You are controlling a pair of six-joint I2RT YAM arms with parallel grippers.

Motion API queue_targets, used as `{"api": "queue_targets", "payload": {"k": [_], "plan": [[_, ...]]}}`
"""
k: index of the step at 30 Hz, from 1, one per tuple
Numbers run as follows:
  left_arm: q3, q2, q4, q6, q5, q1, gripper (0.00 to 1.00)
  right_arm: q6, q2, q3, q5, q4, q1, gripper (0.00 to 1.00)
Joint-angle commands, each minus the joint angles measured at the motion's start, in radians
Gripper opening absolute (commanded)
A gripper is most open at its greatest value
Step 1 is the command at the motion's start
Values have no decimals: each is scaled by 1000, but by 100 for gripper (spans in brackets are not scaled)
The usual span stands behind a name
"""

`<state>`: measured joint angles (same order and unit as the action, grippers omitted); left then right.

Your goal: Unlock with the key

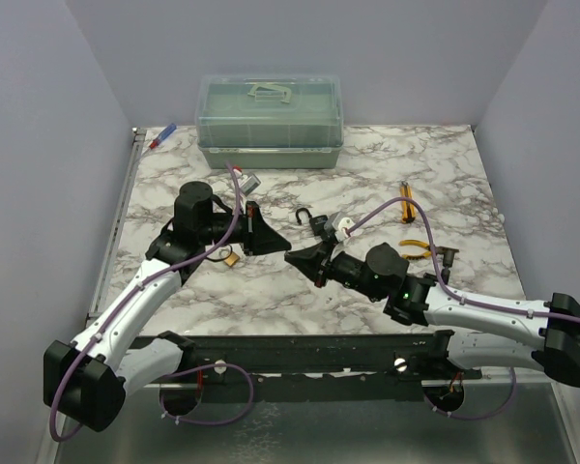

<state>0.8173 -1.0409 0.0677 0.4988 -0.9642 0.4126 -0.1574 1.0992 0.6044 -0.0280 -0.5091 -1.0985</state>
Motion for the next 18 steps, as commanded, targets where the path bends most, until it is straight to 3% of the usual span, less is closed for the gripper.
{"api": "queue_targets", "payload": {"k": [1, 3, 6, 9, 18], "plan": [[0, 35, 4, -3, 91, -4, 0, -25, 0, 33, -47, 0, -3, 1], [12, 34, 38, -14, 150, -6, 0, -43, -6, 38, -83, 30, -3, 8], [22, 24, 71, -8, 244, -18, 0, -48, -21, 41, -107, 78, -3, 33], [28, 16, 98, 22, 360, -24, 0, -40, -45, 38, -136, 138, -3, 48], [33, 19, 186, 268, 780, -23, 0, 77, -91, 26, -172, 168, -3, 54]]}}
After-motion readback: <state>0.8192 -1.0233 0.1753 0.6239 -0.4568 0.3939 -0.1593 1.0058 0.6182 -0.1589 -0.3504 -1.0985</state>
